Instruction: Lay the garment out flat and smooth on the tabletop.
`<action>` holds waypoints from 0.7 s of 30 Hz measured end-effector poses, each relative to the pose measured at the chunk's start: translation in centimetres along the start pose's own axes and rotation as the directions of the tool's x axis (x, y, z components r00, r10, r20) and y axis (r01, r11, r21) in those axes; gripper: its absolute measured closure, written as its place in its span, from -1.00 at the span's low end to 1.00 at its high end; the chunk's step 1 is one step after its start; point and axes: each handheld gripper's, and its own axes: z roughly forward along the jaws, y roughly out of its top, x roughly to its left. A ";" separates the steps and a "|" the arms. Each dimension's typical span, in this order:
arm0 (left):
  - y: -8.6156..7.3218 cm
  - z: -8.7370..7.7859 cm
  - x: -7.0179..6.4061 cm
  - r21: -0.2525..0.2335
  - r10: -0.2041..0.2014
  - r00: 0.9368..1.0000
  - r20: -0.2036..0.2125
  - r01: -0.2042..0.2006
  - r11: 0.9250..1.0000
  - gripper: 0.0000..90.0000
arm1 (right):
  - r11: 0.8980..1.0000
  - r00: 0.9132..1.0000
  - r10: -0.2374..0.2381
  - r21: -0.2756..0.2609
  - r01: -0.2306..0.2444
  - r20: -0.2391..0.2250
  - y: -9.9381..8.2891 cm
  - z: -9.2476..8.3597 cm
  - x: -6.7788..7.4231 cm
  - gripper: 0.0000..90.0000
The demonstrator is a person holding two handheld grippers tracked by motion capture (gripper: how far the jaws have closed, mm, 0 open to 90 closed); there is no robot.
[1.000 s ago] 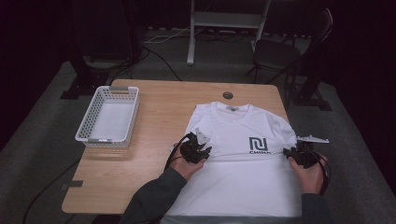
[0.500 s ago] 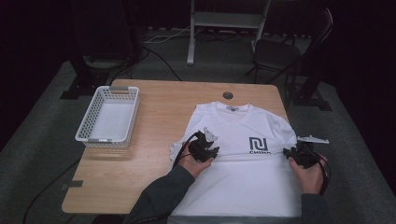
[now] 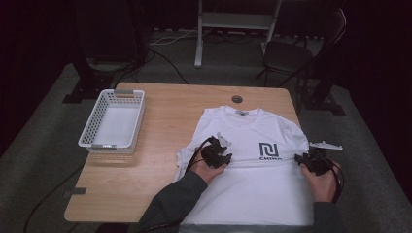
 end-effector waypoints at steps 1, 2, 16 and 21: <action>0.0 0.0 0.2 0.001 -0.009 1.000 -0.001 0.009 1.000 0.37 | 1.000 1.000 0.003 -0.002 -0.003 -0.002 0.0 0.0 0.0 0.35; 0.0 0.1 0.3 0.004 -0.013 1.000 -0.003 0.013 1.000 0.37 | 1.000 1.000 0.003 -0.002 -0.003 -0.002 0.0 0.0 0.0 0.35; 0.2 0.2 0.3 0.026 -0.022 1.000 -0.004 0.022 0.999 0.69 | 1.000 1.000 0.005 -0.003 -0.005 -0.004 -0.1 0.0 0.0 0.35; 0.3 0.2 0.5 0.030 -0.021 1.000 -0.008 0.021 0.999 0.84 | 1.000 1.000 0.006 -0.004 -0.006 -0.005 -0.1 0.0 0.0 0.35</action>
